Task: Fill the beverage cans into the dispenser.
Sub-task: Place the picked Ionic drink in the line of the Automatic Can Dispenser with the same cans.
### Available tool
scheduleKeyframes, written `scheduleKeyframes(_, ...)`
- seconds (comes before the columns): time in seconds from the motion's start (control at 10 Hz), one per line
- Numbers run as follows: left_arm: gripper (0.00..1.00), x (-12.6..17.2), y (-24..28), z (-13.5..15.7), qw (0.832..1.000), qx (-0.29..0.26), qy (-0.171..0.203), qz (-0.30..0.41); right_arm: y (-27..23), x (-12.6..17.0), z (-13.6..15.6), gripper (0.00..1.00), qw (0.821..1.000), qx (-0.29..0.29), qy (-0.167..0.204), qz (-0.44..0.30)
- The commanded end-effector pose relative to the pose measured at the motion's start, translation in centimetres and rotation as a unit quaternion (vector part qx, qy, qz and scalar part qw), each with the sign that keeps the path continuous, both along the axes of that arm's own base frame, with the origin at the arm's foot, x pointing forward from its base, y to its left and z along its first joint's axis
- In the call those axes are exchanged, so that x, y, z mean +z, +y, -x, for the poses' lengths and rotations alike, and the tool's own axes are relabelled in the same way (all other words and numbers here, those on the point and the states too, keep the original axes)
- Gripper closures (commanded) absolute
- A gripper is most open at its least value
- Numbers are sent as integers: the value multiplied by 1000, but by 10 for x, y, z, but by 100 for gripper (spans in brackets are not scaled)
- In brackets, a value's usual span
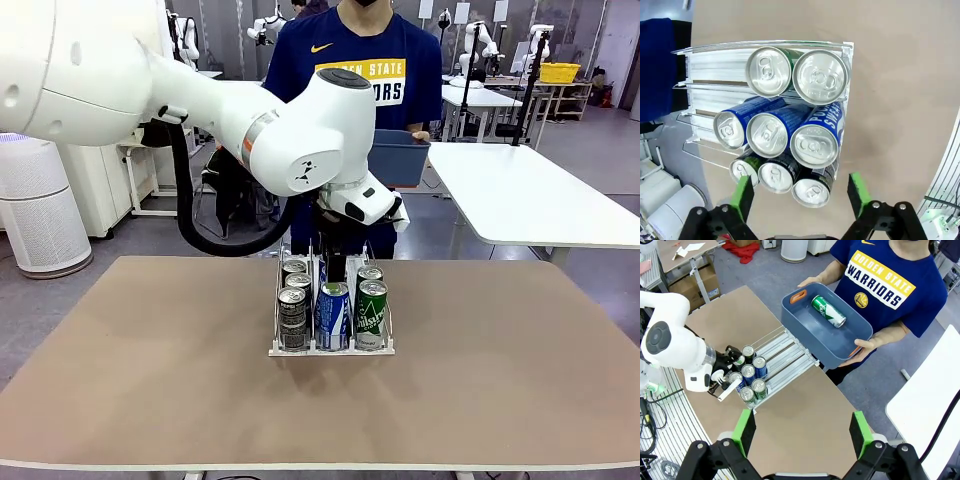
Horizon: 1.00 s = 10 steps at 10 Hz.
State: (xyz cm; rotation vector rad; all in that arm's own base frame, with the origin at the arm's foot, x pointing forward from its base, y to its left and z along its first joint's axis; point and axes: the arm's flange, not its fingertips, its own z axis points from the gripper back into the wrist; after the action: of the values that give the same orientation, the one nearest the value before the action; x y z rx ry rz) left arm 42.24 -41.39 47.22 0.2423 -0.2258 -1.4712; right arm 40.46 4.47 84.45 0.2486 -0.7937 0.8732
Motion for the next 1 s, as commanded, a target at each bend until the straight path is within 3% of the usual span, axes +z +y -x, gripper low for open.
scheduleKeyframes(0.0, 0, -10, 9, 19, 1000, 1, -25, 14, 1, 0, 1, 0, 1000, 3, 3, -1)
scheduleKeyframes(0.2, 0, -17, 14, 28, 999, -11, -32, 28, 1, 0, 1, 0, 1000, 3, 3, -1)
scheduleKeyframes(0.3, 0, 0, 2, 11, 1000, -5, -15, 11, 1, 0, 1, 0, 1000, 3, 3, -1)
scheduleKeyframes(0.9, 0, 0, 2, 11, 1000, -5, -15, 11, 1, 0, 1, 0, 1000, 3, 3, -1)
